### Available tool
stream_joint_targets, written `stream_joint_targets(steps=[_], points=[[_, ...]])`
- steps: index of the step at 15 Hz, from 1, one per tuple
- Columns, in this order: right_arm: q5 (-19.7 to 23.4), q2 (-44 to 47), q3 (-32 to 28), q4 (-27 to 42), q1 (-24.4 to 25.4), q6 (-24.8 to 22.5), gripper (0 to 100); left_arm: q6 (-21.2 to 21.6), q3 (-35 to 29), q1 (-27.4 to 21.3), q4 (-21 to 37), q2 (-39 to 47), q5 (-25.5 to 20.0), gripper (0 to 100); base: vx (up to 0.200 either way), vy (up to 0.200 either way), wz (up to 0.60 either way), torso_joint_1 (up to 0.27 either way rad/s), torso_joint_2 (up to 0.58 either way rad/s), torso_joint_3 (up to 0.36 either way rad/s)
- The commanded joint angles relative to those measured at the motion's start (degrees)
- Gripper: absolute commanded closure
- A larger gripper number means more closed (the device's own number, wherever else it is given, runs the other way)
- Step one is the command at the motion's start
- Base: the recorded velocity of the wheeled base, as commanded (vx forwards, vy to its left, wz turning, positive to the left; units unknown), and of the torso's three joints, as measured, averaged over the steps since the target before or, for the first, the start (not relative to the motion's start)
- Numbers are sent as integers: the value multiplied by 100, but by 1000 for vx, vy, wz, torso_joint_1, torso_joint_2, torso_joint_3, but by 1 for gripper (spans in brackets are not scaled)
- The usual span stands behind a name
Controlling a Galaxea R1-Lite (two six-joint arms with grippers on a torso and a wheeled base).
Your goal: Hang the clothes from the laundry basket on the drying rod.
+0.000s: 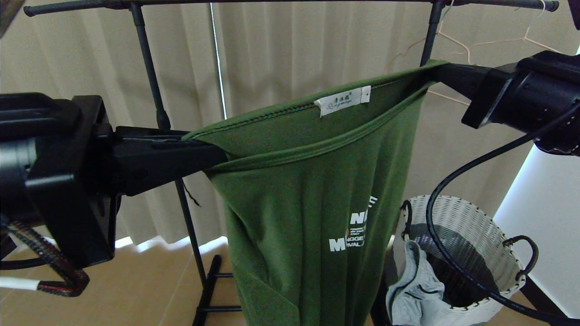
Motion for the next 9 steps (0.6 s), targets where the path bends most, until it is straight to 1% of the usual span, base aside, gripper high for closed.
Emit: stream_joint_targets(steps=[1,2,4,5,6,7,8,9], points=[[-30,-72,1,6,-7,-6,100,27,-5,44,-4,-4,83,100,0,0,0,0,0,0],[-30,-169,-17,76,-7,-15,100,98,-58,53,-13,23,373,100,0,0,0,0,0,0],[-30,-310,-192,313,-7,-15,100,177,-198,53,-153,277,1410,100,0,0,0,0,0,0],[-30,-398,-342,559,-7,-15,100,177,-286,53,-355,444,1761,100,0,0,0,0,0,0],[-30,-468,-430,717,-7,-15,100,186,-330,53,-540,567,1911,100,0,0,0,0,0,0],[-30,-565,-518,972,-7,-6,100,168,-427,53,-865,743,2122,100,0,0,0,0,0,0],[-22,-802,-535,1403,-7,-15,100,150,-567,62,-1357,1024,2561,100,0,0,0,0,0,0],[-13,-899,-509,1579,2,-15,100,159,-620,80,-1489,1139,2754,100,0,0,0,0,0,0]])
